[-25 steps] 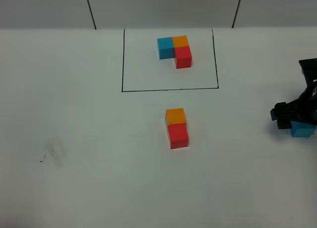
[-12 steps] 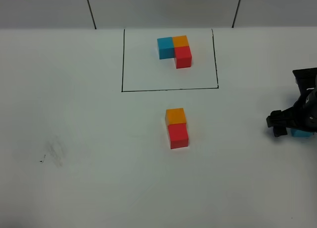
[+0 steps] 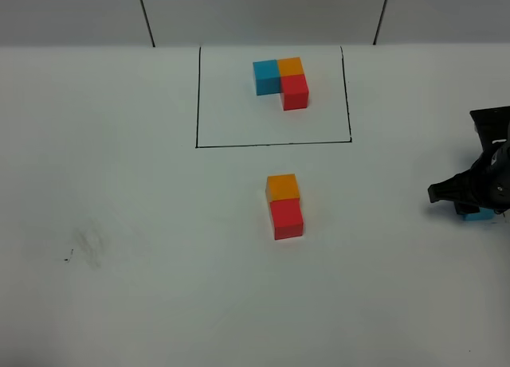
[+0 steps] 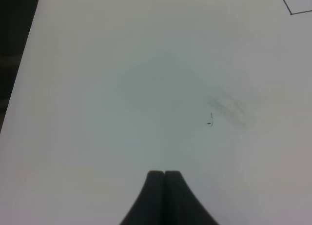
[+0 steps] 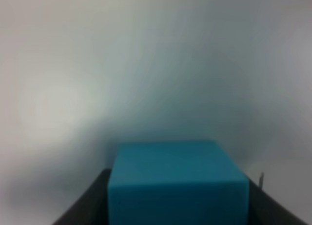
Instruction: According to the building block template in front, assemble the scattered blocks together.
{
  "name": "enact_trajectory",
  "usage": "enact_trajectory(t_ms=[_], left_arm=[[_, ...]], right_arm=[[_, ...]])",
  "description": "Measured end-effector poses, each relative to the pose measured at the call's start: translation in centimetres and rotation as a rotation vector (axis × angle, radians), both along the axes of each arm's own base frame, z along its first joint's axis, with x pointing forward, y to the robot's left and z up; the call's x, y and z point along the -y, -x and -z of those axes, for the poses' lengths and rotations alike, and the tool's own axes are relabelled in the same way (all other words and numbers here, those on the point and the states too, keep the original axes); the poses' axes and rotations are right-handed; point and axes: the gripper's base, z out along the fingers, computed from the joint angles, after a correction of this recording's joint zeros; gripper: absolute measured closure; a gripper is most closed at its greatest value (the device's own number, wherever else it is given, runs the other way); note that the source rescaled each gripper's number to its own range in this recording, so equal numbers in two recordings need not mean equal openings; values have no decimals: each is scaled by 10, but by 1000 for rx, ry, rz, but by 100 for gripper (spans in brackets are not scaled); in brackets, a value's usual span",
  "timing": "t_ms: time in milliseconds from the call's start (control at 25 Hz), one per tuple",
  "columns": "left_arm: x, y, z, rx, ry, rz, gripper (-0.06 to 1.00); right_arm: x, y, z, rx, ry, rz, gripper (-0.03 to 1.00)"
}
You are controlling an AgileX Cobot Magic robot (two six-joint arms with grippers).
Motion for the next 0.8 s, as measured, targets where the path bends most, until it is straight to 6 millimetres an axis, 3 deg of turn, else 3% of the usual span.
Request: enact_trajectory(t_ms=[360, 640, 800], left_arm=[[0, 0, 0, 0, 2, -1, 94], [0, 0, 0, 0, 2, -1, 94], [0, 0, 0, 0, 2, -1, 94]], right_arm=[[-5, 1, -8, 22, 7, -31, 53], [-26, 3, -60, 122, -2, -81, 53], [-51, 2, -92, 184, -5, -161, 53]])
